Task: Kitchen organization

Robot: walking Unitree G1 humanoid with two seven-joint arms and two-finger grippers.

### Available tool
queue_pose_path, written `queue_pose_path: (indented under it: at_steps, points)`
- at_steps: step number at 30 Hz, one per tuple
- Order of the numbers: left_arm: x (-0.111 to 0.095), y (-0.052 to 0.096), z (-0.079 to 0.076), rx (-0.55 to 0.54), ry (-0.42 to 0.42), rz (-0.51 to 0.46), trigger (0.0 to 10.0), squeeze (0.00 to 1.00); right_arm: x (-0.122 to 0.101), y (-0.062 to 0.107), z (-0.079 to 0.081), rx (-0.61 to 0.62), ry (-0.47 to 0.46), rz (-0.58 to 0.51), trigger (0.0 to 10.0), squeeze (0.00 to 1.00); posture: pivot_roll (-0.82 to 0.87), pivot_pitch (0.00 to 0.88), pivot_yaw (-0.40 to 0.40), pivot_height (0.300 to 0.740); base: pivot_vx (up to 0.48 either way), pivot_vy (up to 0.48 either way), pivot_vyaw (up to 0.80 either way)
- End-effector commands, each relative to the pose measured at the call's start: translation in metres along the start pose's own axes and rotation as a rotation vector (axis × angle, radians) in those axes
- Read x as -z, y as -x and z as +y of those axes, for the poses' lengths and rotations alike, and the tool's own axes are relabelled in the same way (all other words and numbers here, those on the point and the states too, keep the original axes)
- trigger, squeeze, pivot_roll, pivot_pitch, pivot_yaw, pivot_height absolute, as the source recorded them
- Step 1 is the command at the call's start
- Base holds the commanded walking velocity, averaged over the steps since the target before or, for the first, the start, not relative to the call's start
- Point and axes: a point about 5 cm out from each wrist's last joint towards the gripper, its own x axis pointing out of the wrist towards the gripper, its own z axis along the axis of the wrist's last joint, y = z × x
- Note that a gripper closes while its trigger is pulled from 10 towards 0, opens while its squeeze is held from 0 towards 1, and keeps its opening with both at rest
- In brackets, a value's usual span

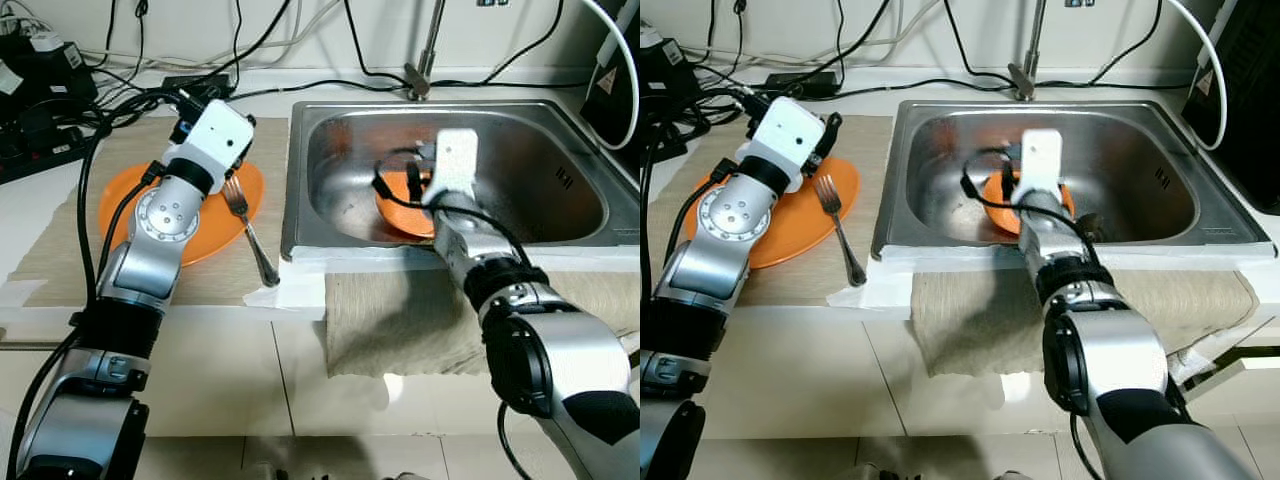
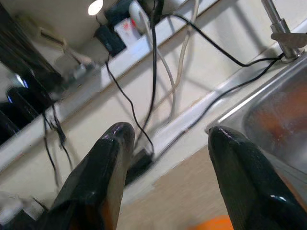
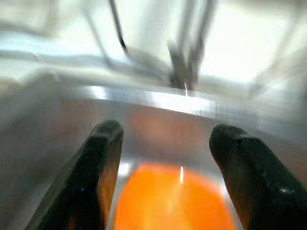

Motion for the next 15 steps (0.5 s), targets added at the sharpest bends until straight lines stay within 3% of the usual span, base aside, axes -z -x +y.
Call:
queue_pose_path:
  at_steps: [1, 2, 4, 7, 11, 15]
  points:
    - [0.005, 0.003, -0.001, -0.004, 0.06, 0.034, 10.0, 0.0, -0.016, 0.0, 0.006, -0.034, 0.071, -0.118, 10.0, 0.0, 0.01, 0.0, 0.018, 0.74, 0.0, 0.0, 0.0]
    - [0.005, 0.003, -0.001, -0.004, 0.06, 0.034, 10.0, 0.0, -0.016, 0.0, 0.006, -0.034, 0.071, -0.118, 10.0, 0.0, 0.01, 0.0, 0.018, 0.74, 0.0, 0.0, 0.0]
    - [0.014, 0.008, -0.001, -0.036, 0.16, 0.092, 10.0, 0.0, -0.019, 0.005, 0.006, -0.045, 0.117, -0.199, 10.0, 0.0, 0.01, 0.0, 0.017, 0.74, 0.0, 0.0, 0.0]
    - [0.017, 0.01, 0.0, -0.043, 0.175, 0.108, 10.0, 0.0, -0.019, 0.007, 0.006, -0.046, 0.135, -0.225, 10.0, 0.0, 0.01, 0.0, 0.017, 0.74, 0.0, 0.0, 0.0]
    - [0.03, 0.02, 0.002, -0.091, 0.261, 0.182, 10.0, 0.0, -0.016, 0.017, 0.001, -0.033, 0.153, -0.287, 10.0, 0.0, 0.01, 0.0, 0.016, 0.74, 0.0, 0.0, 0.0]
    - [0.036, 0.026, 0.005, -0.125, 0.275, 0.212, 10.0, 0.0, -0.015, 0.023, -0.003, -0.004, 0.147, -0.323, 10.0, 0.0, 0.01, 0.0, 0.013, 0.74, 0.0, 0.0, 0.0]
